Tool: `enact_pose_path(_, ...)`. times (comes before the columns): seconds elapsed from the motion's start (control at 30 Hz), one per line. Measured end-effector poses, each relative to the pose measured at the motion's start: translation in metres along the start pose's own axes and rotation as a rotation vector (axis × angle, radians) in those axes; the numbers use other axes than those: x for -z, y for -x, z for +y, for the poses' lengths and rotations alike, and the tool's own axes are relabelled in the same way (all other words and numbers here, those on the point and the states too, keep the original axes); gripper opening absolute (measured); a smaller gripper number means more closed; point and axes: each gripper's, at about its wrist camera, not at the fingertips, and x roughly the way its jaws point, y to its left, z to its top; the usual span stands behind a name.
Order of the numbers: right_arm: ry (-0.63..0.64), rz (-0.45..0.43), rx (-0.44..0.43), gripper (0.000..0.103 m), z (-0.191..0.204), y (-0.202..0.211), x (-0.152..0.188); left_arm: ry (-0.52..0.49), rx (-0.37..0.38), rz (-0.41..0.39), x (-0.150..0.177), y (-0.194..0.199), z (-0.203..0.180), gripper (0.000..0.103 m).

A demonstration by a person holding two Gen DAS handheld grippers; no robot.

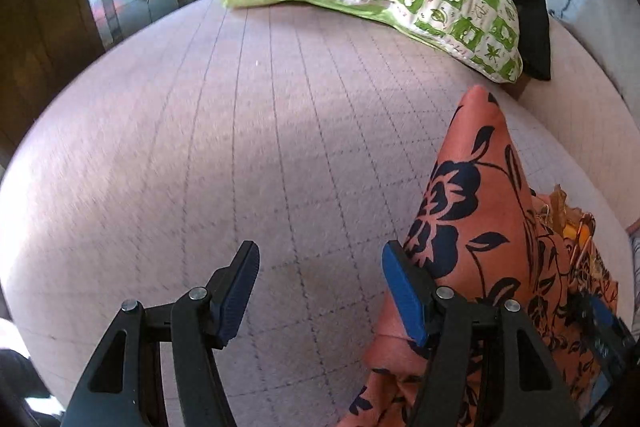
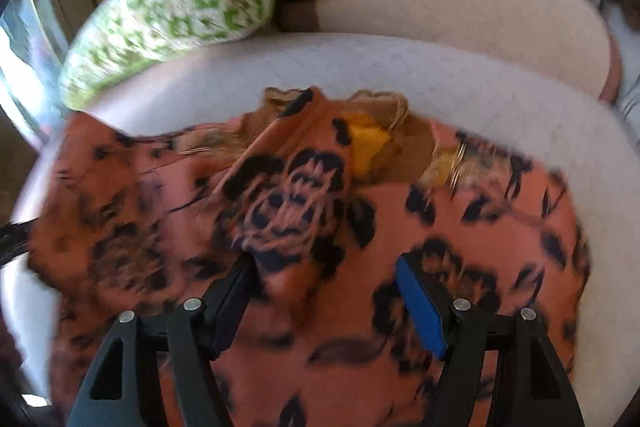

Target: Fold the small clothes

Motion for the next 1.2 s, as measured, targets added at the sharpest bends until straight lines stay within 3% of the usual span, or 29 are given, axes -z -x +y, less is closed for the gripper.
enact_pose_path(0.1,-0.006,-0.005,0.02,0.019,-0.005,-0.005,-0.012,0.0,0.011,-0.003,0.006,-0.002,0.002,0.065)
enact_pose_path(0.17,-0.079,-0.041,0.003,0.013,-0.024,0.006,-0.012,-0.006,0.027,-0.016,0.007,-0.001,0.002,0.065)
enact_pose_path(0.33,-0.327,-0.082,-0.007,0.011,-0.101,0.044,0.017,-0.031,0.048,-0.052,0.015,0.008,-0.004,0.065)
enact_pose_path(0.47,-0.55,0.063,-0.248,0.015,-0.156,0.04,0.066,-0.11,0.06,-0.074,0.027,0.018,-0.025,0.065)
enact_pose_path(0.53,-0.622,0.124,-0.268,0.02,-0.169,0.039,0.081,-0.177,0.01,-0.132,0.033,0.026,-0.037,0.065)
enact_pose_path(0.57,-0.673,0.127,-0.301,0.022,-0.18,0.046,0.091,-0.204,-0.012,-0.154,0.035,0.029,-0.041,0.065)
enact_pose_path(0.63,-0.714,0.085,-0.281,0.025,-0.196,0.064,0.095,-0.245,-0.044,-0.19,0.04,0.032,-0.045,0.068)
enact_pose_path(0.77,-0.676,-0.056,-0.261,0.027,-0.202,0.096,0.077,-0.264,-0.08,-0.169,0.04,0.027,-0.051,0.075)
enact_pose_path(0.87,-0.585,-0.085,-0.291,0.027,-0.179,0.101,0.051,-0.255,-0.082,-0.146,0.038,0.021,-0.055,0.08)
enact_pose_path(1.0,-0.521,-0.06,-0.262,0.027,-0.157,0.072,0.027,-0.227,-0.1,-0.134,0.037,0.017,-0.052,0.092)
enact_pose_path(1.13,-0.532,0.131,-0.165,0.022,-0.163,0.014,0.04,-0.172,-0.082,-0.121,0.037,0.011,-0.044,0.097)
enact_pose_path(1.2,-0.537,0.073,-0.23,0.021,-0.171,0.018,0.05,-0.174,-0.09,-0.123,0.038,0.013,-0.044,0.097)
